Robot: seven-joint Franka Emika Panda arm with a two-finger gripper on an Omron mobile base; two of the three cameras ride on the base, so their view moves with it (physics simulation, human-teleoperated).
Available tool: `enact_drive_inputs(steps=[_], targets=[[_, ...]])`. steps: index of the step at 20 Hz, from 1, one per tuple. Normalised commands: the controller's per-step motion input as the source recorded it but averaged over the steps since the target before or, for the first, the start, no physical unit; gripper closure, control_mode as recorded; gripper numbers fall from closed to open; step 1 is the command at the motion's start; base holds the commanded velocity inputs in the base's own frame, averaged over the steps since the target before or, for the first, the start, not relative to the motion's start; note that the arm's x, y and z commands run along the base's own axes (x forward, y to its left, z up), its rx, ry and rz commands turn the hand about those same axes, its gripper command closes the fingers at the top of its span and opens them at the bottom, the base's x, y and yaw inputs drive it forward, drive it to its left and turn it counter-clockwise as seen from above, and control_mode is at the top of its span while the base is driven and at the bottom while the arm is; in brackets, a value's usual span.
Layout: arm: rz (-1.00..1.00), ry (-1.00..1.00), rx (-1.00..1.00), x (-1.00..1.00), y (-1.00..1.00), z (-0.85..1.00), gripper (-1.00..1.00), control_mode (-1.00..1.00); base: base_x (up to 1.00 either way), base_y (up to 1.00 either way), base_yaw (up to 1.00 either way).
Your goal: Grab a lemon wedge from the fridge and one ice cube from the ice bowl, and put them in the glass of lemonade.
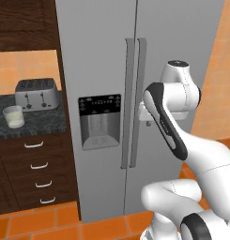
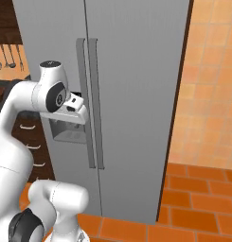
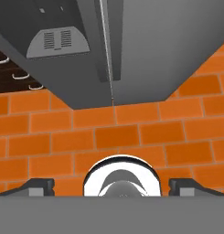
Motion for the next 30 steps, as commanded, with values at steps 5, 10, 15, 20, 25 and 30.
enact_drive_inputs(steps=[5, 10, 15, 20, 25, 30], targets=[[0.0, -0.04, 0.03, 0.0, -0.01, 0.0, -1.0, -1.0, 0.0, -0.08, 0.0], [0.0, -0.25, 0.02, 0.0, 0.0, 0.34, -1.0, -1.0, 0.0, 0.0, 0.0], [0.0, -0.02, -0.05, 0.16, -0.01, 0.64, -1.0, -1.0, 0.0, 0.0, 0.0], [0.01, 0.0, -0.07, 0.55, -0.11, 0.12, -1.0, -1.0, 0.0, 0.0, 0.0], [0.09, -0.09, 0.0, 0.91, -0.11, -0.32, -1.0, -1.0, 0.0, 0.0, 0.0], [0.01, -0.28, 0.0, 0.1, 0.0, -0.21, -1.0, -1.0, 0.0, 0.0, 0.0]])
